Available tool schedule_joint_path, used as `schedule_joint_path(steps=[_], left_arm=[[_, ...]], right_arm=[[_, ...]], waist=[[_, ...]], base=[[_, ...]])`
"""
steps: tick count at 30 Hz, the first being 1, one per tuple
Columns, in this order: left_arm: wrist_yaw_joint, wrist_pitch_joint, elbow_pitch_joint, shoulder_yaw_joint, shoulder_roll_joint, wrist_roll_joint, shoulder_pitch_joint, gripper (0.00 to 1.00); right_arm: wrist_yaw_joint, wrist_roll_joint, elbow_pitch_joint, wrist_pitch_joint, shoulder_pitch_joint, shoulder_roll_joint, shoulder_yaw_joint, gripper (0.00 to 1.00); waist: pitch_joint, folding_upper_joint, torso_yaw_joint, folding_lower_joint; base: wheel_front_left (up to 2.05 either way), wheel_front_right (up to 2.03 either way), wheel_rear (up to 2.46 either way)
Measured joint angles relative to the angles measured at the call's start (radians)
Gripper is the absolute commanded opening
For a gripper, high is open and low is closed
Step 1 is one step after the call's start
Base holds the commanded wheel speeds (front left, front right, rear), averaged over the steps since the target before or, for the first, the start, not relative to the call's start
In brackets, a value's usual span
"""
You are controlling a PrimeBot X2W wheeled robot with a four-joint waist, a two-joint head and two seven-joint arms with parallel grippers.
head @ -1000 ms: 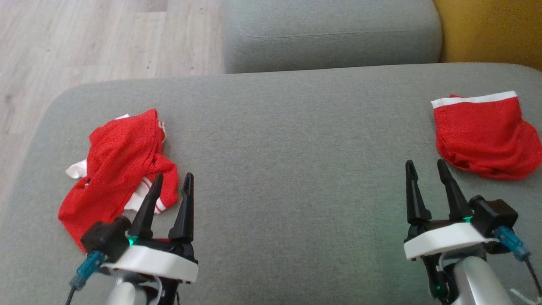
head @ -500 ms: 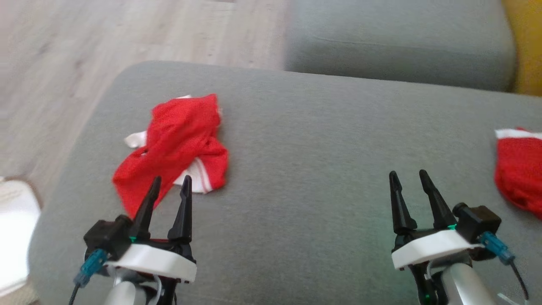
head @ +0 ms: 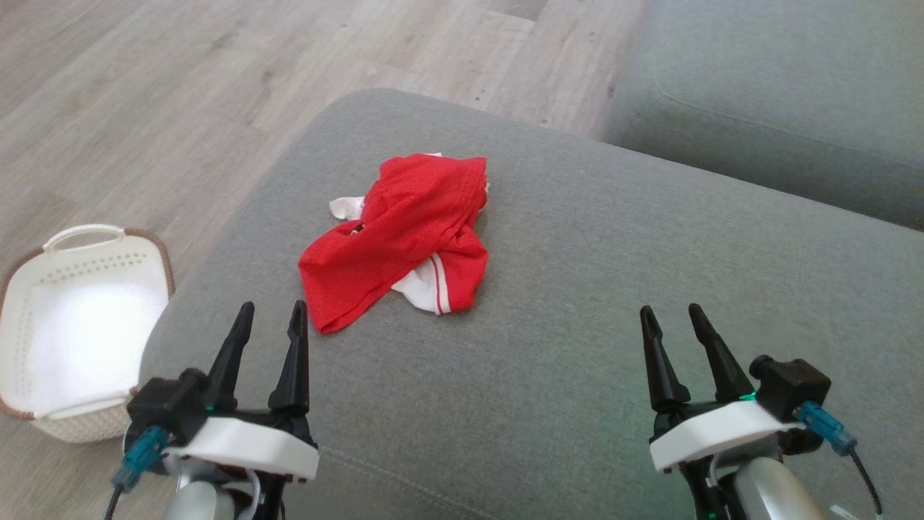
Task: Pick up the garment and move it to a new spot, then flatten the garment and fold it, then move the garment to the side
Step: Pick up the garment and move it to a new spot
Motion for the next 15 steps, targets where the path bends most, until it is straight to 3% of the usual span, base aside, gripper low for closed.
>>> schedule_joint_path(steps=[9, 15], left_arm=[[-0.009, 0.000, 0.075, 0.016, 0.006, 0.057, -0.018, 1.00], [-0.018, 0.020, 0.253, -0.048, 0.082, 0.064, -0.178, 1.00]], right_arm=[[0.000, -0.011, 0.011, 0.000, -0.005, 0.000, -0.006, 1.00], [0.000, -0.065, 0.014, 0.001, -0.036, 0.000, -0.042, 1.00]], waist=[[0.027, 0.0000, 0.004, 0.0000], [0.093, 0.0000, -0.026, 0.0001]], base=[[0.00, 0.00, 0.00], [0.00, 0.00, 0.00]])
